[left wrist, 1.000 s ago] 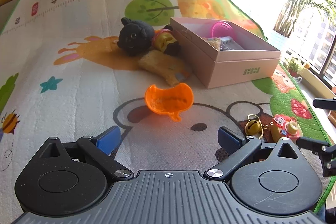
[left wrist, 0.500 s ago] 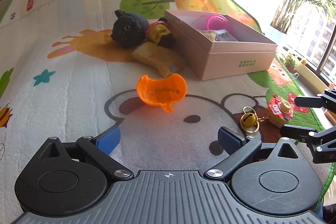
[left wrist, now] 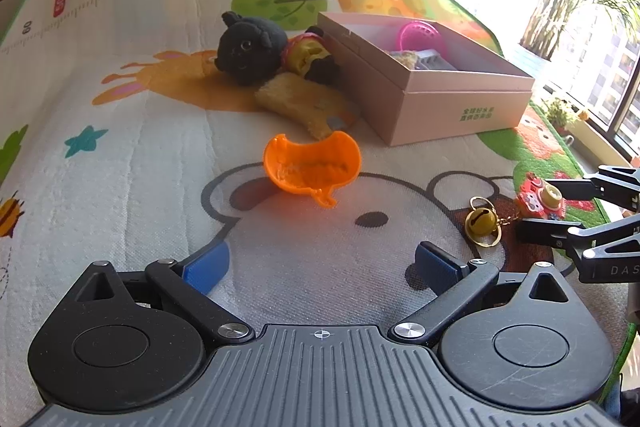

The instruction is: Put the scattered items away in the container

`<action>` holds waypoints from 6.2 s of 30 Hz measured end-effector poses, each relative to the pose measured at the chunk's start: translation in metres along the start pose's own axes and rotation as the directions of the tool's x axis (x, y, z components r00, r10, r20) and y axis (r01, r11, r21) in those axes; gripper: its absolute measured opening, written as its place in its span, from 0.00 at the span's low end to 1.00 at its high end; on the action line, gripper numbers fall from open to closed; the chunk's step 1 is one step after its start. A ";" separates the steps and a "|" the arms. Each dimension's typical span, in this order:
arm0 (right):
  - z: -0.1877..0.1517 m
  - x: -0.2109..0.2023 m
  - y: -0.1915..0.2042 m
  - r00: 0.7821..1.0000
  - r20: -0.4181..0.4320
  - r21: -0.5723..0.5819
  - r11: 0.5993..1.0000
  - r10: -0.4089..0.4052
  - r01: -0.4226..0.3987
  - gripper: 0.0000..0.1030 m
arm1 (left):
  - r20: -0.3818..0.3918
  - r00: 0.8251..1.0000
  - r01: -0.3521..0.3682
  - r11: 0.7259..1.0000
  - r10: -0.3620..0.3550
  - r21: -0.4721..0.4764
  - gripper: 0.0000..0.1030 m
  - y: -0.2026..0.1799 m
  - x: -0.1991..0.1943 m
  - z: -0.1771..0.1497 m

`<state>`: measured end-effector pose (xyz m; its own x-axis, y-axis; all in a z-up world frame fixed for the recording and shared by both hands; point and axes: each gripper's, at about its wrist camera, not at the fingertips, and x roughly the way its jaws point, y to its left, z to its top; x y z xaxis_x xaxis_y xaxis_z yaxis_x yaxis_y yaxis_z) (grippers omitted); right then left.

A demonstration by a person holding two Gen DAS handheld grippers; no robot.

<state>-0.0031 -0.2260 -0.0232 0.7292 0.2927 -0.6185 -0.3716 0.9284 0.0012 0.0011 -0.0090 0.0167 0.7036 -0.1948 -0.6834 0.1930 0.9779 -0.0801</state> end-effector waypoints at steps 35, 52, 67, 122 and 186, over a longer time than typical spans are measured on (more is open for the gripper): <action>-0.009 -0.005 0.011 0.997 0.068 -0.072 0.996 -0.043 0.048 0.60 | 0.064 0.997 -0.056 0.994 0.050 0.090 0.71 -0.006 0.045 0.036; -0.007 -0.009 0.006 0.999 0.034 -0.010 1.000 -0.015 0.015 0.55 | 0.061 0.995 0.072 0.991 -0.079 0.117 0.63 -0.019 -0.004 0.013; -0.006 -0.048 0.007 0.996 0.073 -0.044 0.997 -0.055 0.058 0.54 | 0.036 0.985 0.161 0.970 -0.170 0.181 0.63 -0.050 -0.029 -0.004; 0.206 0.128 0.047 1.000 -0.019 -0.275 0.961 0.006 -0.011 0.52 | 0.113 0.993 0.027 1.000 -0.028 0.016 0.98 0.060 0.075 0.070; 0.012 -0.009 0.012 0.993 0.110 0.087 0.995 0.035 -0.044 0.95 | 0.099 0.990 0.085 0.988 -0.099 0.129 0.96 -0.030 0.047 0.056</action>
<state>-0.0077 -0.2147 -0.0083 0.7747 0.3480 -0.5279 -0.3523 0.9309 0.0967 0.0668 -0.0513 0.0280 0.7454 -0.2968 -0.5968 0.3390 0.9398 -0.0440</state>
